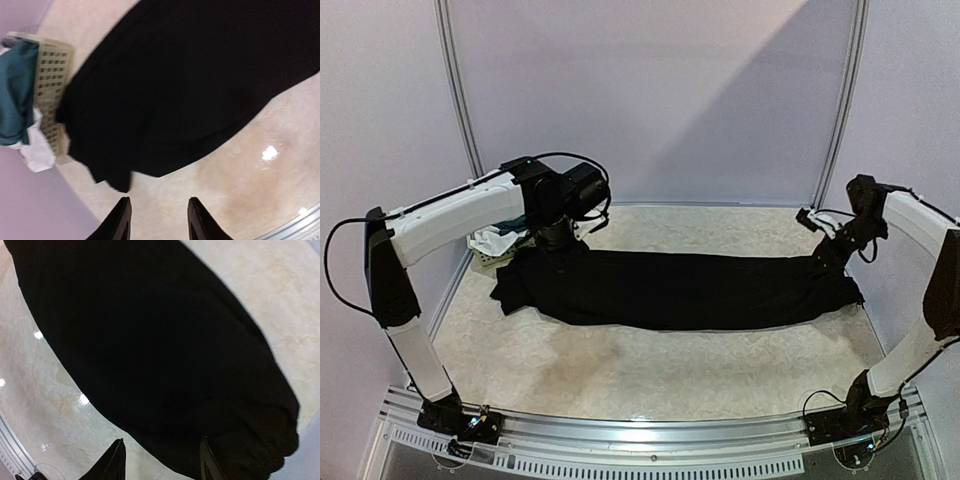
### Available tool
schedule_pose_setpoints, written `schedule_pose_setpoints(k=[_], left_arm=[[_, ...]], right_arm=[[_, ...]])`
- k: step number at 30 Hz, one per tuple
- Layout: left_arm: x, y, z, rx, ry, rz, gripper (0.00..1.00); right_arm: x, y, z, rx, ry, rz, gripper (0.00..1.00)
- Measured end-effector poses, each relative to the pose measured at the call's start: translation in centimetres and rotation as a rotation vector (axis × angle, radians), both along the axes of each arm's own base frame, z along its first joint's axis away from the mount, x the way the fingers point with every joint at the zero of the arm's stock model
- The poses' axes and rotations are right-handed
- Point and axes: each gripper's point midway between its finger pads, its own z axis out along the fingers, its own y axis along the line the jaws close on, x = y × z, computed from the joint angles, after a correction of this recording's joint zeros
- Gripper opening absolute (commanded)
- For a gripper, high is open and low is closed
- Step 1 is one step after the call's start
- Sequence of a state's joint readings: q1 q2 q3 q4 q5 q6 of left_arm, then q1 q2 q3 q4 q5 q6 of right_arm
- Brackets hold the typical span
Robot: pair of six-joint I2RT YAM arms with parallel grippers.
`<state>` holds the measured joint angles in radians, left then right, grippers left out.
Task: Fold and stack the mixed laundry pile
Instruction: Move the rectangle-folded trousers to the center of the board.
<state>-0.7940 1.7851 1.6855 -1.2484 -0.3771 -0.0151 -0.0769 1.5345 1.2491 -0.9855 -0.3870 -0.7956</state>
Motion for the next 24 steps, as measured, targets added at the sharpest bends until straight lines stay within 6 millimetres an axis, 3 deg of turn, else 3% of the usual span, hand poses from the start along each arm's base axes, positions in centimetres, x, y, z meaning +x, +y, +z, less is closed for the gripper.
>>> schedule_pose_setpoints(k=[4, 8, 14, 24], left_arm=[[-1.4, -3.3, -5.1, -0.111, 0.148, -0.004, 0.38], [-1.9, -6.0, -9.8, -0.19, 0.232, 0.017, 0.38], [-2.3, -7.9, -13.4, -0.262, 0.295, 0.029, 0.41], [-4.4, -9.2, -15.6, -0.207, 0.325, -0.133, 0.43]], right_arm=[[-1.3, 1.2, -4.1, -0.042, 0.115, 0.052, 0.5], [-0.7, 0.5, -7.1, -0.095, 0.173, 0.048, 0.49], [-1.1, -1.1, -12.4, -0.188, 0.264, 0.044, 0.49], [-0.9, -1.4, -12.9, -0.211, 0.256, 0.047, 0.5]])
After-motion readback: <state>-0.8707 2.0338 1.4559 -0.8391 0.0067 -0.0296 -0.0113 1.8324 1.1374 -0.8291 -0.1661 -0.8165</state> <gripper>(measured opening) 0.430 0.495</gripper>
